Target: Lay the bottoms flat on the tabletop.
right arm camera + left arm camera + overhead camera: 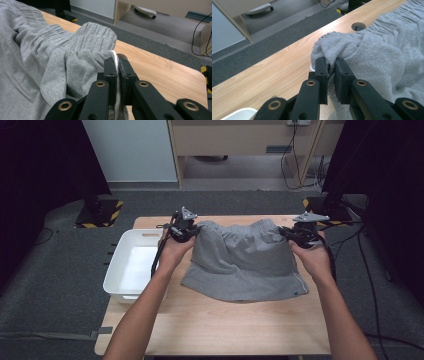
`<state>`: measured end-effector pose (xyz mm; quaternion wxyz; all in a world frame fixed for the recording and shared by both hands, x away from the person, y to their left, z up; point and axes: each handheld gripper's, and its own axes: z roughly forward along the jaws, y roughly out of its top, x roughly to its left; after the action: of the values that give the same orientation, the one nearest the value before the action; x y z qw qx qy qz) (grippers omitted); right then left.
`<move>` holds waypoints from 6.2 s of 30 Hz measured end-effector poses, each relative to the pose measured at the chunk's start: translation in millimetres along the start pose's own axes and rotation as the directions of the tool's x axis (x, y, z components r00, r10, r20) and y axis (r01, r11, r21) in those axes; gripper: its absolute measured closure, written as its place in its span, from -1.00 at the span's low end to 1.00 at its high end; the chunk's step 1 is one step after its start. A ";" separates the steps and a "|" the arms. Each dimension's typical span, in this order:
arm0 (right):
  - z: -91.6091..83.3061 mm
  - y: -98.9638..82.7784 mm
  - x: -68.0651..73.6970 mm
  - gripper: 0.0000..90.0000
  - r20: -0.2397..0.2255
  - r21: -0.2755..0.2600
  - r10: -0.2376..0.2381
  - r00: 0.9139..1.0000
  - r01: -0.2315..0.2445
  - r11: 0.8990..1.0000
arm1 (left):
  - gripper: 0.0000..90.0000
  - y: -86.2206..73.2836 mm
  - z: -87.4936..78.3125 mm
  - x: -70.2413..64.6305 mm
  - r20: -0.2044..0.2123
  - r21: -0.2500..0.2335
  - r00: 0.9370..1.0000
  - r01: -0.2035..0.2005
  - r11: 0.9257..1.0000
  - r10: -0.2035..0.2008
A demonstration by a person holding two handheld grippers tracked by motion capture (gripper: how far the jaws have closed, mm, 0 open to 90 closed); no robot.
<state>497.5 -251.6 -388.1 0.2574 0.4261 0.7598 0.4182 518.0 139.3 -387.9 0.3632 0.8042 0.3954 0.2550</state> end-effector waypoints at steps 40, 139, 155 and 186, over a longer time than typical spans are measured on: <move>10.8 -26.4 12.3 -0.25 -0.014 0.098 -0.043 0.999 0.044 0.994 | -0.30 -20.3 -0.3 -42.4 0.057 -0.025 0.998 -0.015 1.000 0.016; -40.0 -181.9 -11.0 0.66 0.031 0.275 0.087 0.996 -0.092 0.957 | -0.53 -144.4 5.3 -87.3 0.076 0.035 0.996 -0.044 0.998 0.041; -62.8 -153.8 0.8 0.86 0.092 0.134 -0.018 0.996 0.005 0.991 | -0.37 -145.9 10.8 -78.3 -0.041 0.055 0.999 -0.020 0.998 0.022; -62.3 -149.2 9.0 0.86 0.087 0.133 -0.035 0.996 0.023 0.991 | 0.81 -147.2 22.3 -92.2 0.043 0.099 0.998 0.037 0.994 -0.041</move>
<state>381.9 -312.6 -483.6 0.2683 0.4493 0.7797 0.3438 415.8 117.4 -528.4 0.3370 0.8187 0.4148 0.2098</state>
